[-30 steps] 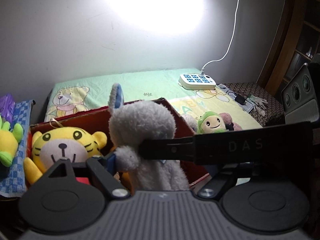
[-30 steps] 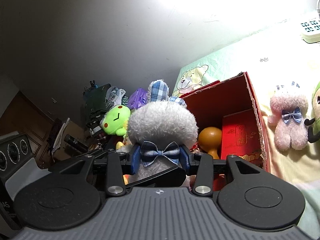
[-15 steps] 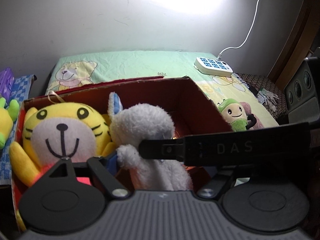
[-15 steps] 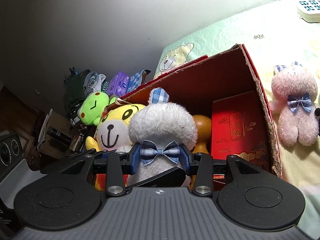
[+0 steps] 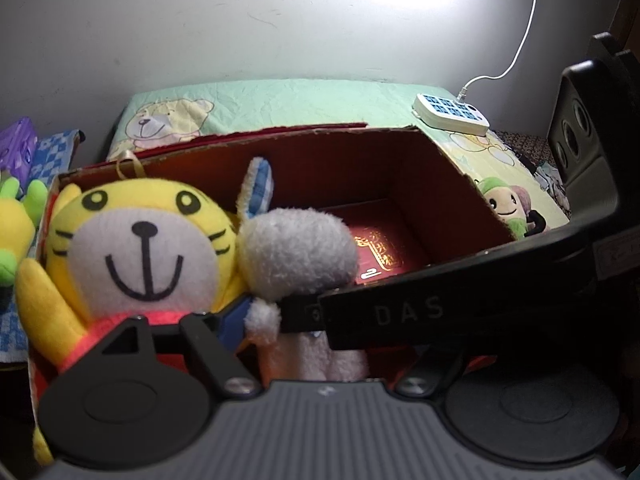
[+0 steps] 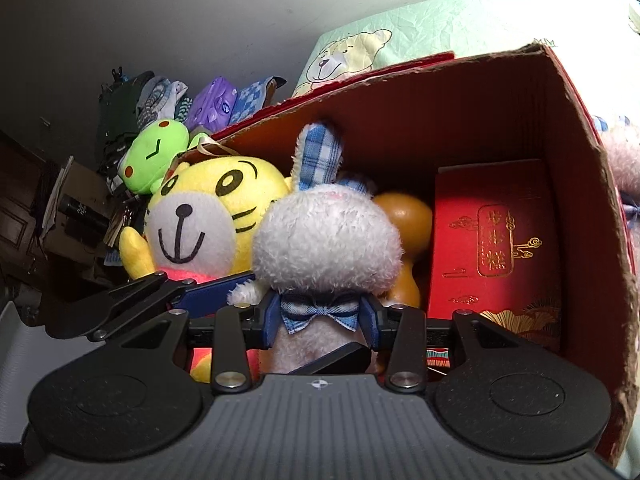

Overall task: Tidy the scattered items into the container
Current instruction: 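Lift the bunny plush and carry it into the red box, then open the right gripper to release the bunny beside the tiger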

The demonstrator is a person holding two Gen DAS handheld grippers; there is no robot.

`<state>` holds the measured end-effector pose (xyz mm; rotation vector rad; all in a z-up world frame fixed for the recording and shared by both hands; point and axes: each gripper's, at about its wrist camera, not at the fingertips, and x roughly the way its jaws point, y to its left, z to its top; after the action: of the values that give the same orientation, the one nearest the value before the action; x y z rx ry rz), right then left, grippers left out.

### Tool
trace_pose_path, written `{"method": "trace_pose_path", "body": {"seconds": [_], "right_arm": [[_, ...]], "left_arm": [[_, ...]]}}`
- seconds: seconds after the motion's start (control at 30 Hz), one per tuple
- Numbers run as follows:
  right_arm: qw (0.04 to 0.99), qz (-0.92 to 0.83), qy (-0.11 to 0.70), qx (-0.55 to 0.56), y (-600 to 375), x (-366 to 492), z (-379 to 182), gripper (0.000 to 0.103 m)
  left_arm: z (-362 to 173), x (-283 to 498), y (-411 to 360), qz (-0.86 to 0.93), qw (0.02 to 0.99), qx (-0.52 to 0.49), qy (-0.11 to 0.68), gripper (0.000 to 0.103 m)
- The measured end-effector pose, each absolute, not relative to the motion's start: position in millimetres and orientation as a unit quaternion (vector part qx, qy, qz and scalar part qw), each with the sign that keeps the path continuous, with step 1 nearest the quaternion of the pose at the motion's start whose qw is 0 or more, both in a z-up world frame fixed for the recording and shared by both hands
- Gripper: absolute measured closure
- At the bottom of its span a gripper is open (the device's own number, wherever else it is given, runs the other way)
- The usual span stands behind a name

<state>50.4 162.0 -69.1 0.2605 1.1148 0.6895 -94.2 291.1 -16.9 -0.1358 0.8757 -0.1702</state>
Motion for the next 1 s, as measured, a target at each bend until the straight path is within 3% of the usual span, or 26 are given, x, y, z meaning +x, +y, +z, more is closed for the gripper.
{"method": "trace_pose_path", "body": {"seconds": [0.33, 0.47, 0.6, 0.7, 0.87, 1.0], "right_arm": [[0.791, 0.323, 0.513, 0.082, 159.5, 51.8, -63.6, 0.052], [0.802, 0.317, 0.499, 0.085, 150.1, 47.6, -56.2, 0.042], [0.815, 0.306, 0.483, 0.100, 134.8, 41.5, -48.5, 0.040], [0.824, 0.295, 0.470, 0.114, 124.1, 38.7, -44.3, 0.046], [0.827, 0.277, 0.466, 0.148, 112.8, 38.7, -45.4, 0.068], [0.826, 0.267, 0.474, 0.148, 118.3, 42.3, -49.8, 0.073]], "left_arm": [[-20.7, -92.9, 288.1, -0.067, 0.902, -0.051, 0.424, 0.026], [-22.3, -95.3, 285.4, -0.065, 0.903, -0.041, 0.424, 0.026], [-21.3, -93.7, 287.3, -0.065, 0.902, -0.046, 0.424, 0.026], [-19.5, -95.7, 289.0, -0.069, 0.903, -0.053, 0.422, 0.026], [-11.5, -101.7, 286.7, -0.067, 0.907, -0.051, 0.413, 0.025], [-3.7, -109.2, 282.3, -0.050, 0.915, -0.032, 0.398, 0.022]]}}
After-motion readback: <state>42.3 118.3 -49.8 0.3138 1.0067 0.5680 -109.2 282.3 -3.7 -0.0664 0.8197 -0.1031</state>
